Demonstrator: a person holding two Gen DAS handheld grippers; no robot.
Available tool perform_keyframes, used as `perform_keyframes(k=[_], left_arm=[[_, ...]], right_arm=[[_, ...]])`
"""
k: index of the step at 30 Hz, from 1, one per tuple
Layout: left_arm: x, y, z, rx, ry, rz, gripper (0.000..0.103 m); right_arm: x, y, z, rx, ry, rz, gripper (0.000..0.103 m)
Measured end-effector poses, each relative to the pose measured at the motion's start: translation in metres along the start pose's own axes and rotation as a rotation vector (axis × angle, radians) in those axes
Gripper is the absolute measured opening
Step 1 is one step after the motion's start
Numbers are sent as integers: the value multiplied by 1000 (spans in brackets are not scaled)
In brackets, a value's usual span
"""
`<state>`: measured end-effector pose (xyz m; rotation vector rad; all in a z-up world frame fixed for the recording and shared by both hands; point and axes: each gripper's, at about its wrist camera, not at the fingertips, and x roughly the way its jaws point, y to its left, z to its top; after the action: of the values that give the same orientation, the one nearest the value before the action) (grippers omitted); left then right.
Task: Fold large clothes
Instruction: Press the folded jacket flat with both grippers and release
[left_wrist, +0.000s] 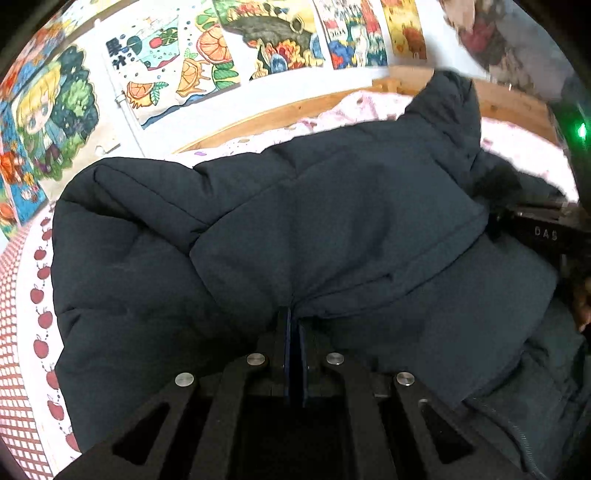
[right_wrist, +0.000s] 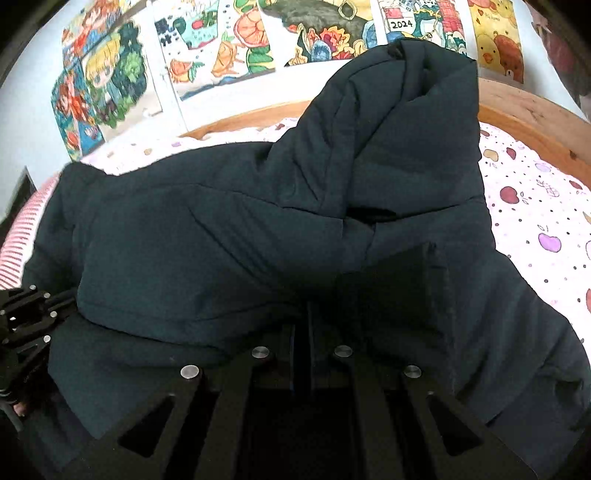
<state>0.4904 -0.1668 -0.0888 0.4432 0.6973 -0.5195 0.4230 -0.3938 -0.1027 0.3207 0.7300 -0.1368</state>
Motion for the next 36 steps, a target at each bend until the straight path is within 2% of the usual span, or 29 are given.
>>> perform_keyframes(k=[2,4,6,7,8,9,10,13,16,18,22,23,24,25,27,29,31,36], left_arm=[[-10,13,2,-68,-5,-86,7],[-24,31,5,-158,-5,-182,11],[-35,40,2,-193,-22,-218,28],[-45,46,0,-208,-42,-224,34],[-51,50,-2,-215,-57,-221,48],[-61,55,-5,-224,-87,-214,59],[-67,59,-6,-233,-115,-209,62],[-81,78,7,-259,-201,-178,62],[-78,94,39,-317,-266,-66,63],[-63,104,60,-364,-256,11,63],[-19,120,84,-440,-211,105,63],[-12,121,85,-453,-203,114,60],[2,126,85,-472,-184,141,54],[9,130,84,-485,-161,159,52],[26,140,74,-537,-115,152,49],[32,140,66,-550,-108,158,49],[36,138,63,-534,-108,173,49],[50,127,58,-472,-71,223,50]], right_arm=[[-21,-4,3,23,-47,33,9],[-39,-6,7,34,-65,31,18],[-51,-6,11,22,-54,21,20],[-58,-4,13,8,-50,19,24],[-65,-3,15,-8,-55,10,29],[-70,-4,16,-17,-63,2,40],[-78,-1,21,-27,-86,-7,51],[-99,2,41,-58,-187,-35,55],[-86,17,79,-101,-207,-67,56],[-70,29,101,-139,-220,-85,55],[-33,58,135,-262,-224,-137,53],[-22,61,141,-290,-214,-160,49],[-12,64,146,-305,-201,-184,39],[-2,65,150,-306,-186,-216,28],[10,59,152,-271,-171,-287,23],[18,49,146,-223,-163,-321,18],[28,38,136,-203,-138,-345,11],[43,24,114,-151,-116,-348,7]])
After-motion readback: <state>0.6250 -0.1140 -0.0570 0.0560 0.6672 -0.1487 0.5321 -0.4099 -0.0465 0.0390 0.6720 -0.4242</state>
